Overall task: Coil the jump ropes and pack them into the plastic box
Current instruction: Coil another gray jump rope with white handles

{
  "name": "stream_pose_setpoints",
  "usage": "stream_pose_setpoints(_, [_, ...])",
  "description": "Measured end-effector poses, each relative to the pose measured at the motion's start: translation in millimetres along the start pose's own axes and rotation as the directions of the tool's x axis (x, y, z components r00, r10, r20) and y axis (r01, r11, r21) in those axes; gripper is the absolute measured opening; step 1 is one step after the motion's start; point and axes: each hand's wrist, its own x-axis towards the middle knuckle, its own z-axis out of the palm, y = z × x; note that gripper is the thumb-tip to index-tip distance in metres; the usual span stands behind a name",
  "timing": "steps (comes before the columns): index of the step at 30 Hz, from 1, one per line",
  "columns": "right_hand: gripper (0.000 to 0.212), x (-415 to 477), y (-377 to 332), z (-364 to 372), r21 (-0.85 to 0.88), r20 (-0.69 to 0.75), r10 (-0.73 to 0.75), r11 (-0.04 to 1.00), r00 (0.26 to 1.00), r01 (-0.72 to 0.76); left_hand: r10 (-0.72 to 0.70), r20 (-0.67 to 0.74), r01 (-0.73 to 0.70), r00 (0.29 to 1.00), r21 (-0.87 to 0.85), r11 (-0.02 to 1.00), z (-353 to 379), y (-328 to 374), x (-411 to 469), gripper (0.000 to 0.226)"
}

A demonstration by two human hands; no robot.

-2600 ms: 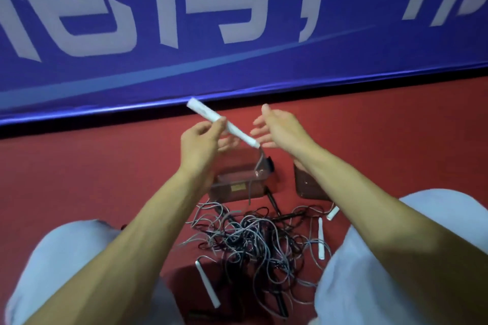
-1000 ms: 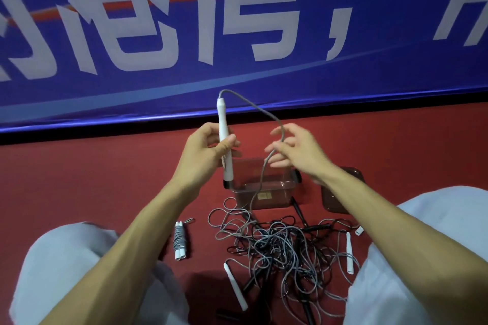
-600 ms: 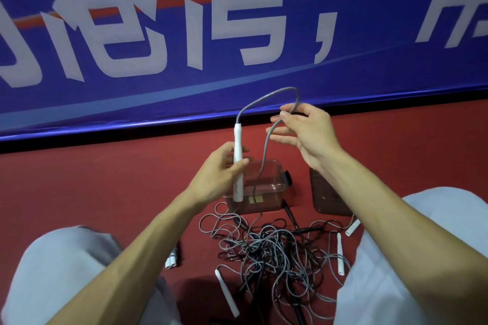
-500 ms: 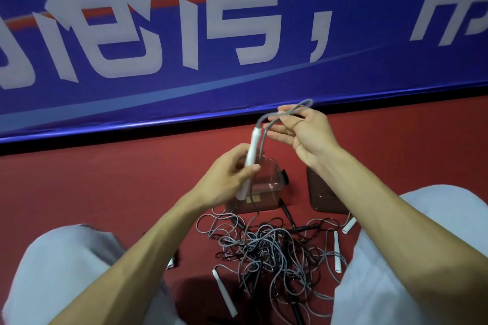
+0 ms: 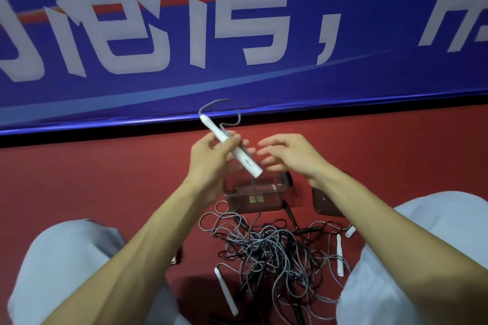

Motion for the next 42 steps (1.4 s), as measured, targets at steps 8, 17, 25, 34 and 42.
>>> stream_pose_setpoints(8, [0.013,0,16,25,-0.342,0.399,-0.015,0.925,0.917,0.164,-0.084,-0.056,0.049,0.995,-0.465,0.884,-25,25,9,0.012])
stream_pose_setpoints(17, [0.023,12,17,37,-0.270,0.049,-0.074,0.959,0.996,0.084,0.012,-0.173,-0.041,0.985,-0.166,0.985,-46,28,12,0.013])
stream_pose_setpoints(25, [0.018,10,-11,12,0.113,-0.177,-0.164,0.976,0.970,0.186,0.112,-0.063,-0.077,0.992,0.412,0.908,-35,12,10,0.011])
stream_pose_setpoints(34, [0.014,-1,-30,-24,0.510,-0.241,-0.121,0.829,0.963,0.232,-0.021,0.294,-0.207,0.955,0.720,0.662,-13,-16,8,0.007])
stream_pose_setpoints(42, [0.016,1,-20,-31,0.660,-0.194,-0.055,0.731,0.980,0.172,-0.080,0.273,-0.112,0.959,0.622,0.775,4,-27,5,0.013])
